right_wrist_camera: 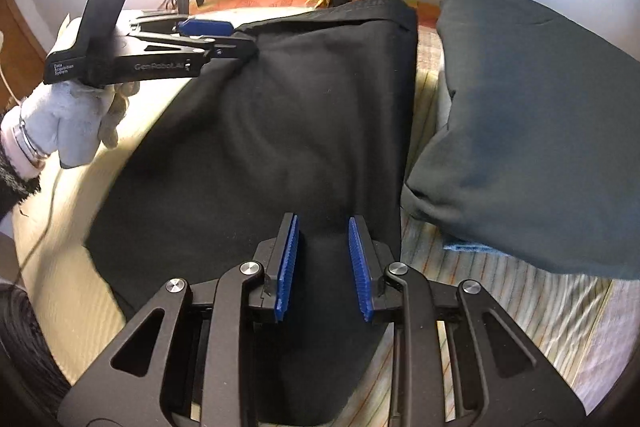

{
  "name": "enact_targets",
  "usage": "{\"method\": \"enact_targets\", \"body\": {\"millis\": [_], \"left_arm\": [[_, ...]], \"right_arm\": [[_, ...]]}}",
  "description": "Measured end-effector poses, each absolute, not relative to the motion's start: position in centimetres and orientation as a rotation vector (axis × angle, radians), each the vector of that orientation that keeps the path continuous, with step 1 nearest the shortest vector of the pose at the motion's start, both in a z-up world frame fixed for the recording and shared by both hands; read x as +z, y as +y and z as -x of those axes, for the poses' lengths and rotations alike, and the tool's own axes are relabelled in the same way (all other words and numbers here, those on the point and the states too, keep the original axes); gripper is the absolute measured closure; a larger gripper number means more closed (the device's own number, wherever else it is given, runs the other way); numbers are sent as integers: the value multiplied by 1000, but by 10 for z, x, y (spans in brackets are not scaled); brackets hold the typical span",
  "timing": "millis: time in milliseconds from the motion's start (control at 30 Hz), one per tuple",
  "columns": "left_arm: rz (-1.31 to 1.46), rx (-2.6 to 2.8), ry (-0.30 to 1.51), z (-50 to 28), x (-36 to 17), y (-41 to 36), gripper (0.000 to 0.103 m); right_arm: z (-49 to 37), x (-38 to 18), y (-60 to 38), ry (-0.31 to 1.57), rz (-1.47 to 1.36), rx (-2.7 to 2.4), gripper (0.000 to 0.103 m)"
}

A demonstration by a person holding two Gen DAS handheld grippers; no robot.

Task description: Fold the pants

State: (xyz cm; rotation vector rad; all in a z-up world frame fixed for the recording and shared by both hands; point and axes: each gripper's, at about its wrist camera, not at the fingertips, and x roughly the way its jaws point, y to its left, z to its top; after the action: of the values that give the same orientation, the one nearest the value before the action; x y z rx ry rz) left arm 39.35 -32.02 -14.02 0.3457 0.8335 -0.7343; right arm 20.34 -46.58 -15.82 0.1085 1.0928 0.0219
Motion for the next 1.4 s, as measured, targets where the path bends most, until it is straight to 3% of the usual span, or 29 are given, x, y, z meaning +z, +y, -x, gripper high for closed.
{"method": "enact_targets", "body": {"millis": [33, 100, 133, 167, 233, 433, 667, 1133, 1167, 1400], "left_arm": [[-315, -749, 841, -390, -134, -313, 57], [-281, -764, 861, -380, -126, -300, 57], [-253, -773, 877, -373, -123, -293, 56], [-216, -799, 905, -366, -121, -286, 48], [-135, -821, 954, -356, -120, -274, 38], [62, -893, 1116, -337, -128, -268, 37], [121, -906, 1210, -338, -148, -284, 37], [171, -930, 1209, -342, -172, -296, 37], [178, -935, 1208, -342, -172, -297, 37], [135, -960, 1184, -339, -172, -302, 37]], "right_arm": [[-199, -153, -469, 1080, -119, 19, 74], [-190, -145, -480, 1054, -155, 7, 59], [-186, -143, -488, 1047, -188, 2, 46], [-183, -141, -500, 1042, -252, 7, 41], [-180, -142, -516, 1043, -345, 18, 40], [-189, -165, -547, 1075, -583, 102, 40], [-199, -186, -543, 1097, -632, 136, 40], [-205, -198, -538, 1078, -691, 249, 40], [-206, -199, -534, 1078, -703, 274, 45], [-217, -200, -520, 1075, -673, 276, 45]]}}
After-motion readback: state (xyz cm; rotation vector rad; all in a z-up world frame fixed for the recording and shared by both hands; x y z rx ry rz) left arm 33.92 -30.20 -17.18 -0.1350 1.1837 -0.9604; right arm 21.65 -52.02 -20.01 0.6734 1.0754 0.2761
